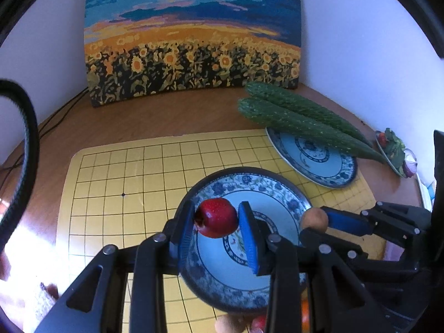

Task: Organize fruits
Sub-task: 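Lift the red apple with the left gripper while the right gripper carries the kiwi over the empty plate, then open the left gripper on the plate while the right gripper releases the kiwi there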

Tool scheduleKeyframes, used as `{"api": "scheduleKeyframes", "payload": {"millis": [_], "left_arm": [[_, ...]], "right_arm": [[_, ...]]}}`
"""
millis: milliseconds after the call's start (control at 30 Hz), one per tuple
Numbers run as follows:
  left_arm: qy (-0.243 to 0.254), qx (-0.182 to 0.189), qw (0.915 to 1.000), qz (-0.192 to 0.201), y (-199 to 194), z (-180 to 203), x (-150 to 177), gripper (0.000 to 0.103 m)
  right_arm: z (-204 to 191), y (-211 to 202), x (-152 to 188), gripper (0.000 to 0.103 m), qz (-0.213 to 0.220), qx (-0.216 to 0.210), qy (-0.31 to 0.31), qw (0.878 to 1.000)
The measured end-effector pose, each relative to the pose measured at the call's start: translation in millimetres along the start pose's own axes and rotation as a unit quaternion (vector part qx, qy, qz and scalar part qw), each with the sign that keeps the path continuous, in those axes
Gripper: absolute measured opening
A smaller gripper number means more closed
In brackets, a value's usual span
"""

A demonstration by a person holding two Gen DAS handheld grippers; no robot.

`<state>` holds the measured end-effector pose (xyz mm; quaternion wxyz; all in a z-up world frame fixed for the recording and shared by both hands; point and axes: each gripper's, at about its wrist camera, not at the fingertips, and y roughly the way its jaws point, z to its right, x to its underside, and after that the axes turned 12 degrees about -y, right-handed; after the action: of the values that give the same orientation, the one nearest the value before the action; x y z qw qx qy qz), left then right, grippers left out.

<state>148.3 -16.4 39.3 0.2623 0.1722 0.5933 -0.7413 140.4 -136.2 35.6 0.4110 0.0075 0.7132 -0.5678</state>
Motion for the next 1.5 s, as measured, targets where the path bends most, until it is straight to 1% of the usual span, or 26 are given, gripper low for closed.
{"api": "scheduleKeyframes", "payload": {"millis": [300,733,1067,1133,1200,1233,1300,1500], "left_arm": [[0.000,-0.005,0.9999,-0.009,15,-1,0,0.034],[0.007,-0.010,0.9999,-0.002,16,0,-1,0.034],[0.015,-0.013,0.9997,-0.012,18,2,0,0.035],[0.017,-0.012,0.9997,-0.014,17,3,1,0.038],[0.017,-0.013,0.9996,-0.016,16,3,1,0.044],[0.017,-0.019,0.9995,-0.017,14,3,2,0.045],[0.017,-0.019,0.9996,-0.014,10,2,2,0.045],[0.011,-0.016,0.9997,-0.014,-4,-3,5,0.050]], "right_arm": [[6,12,-4,0.027,-0.005,0.006,0.000,1.000],[2,26,-5,0.027,-0.018,0.006,-0.006,1.000],[7,26,-5,0.027,-0.019,0.006,0.000,1.000],[8,26,-5,0.027,-0.019,0.003,0.001,1.000],[8,26,-4,0.028,-0.021,0.004,0.004,1.000],[7,24,-5,0.031,-0.020,0.007,0.004,1.000],[5,20,-5,0.036,-0.014,0.009,0.001,1.000],[-3,5,-4,0.038,-0.004,0.016,-0.011,1.000]]}}
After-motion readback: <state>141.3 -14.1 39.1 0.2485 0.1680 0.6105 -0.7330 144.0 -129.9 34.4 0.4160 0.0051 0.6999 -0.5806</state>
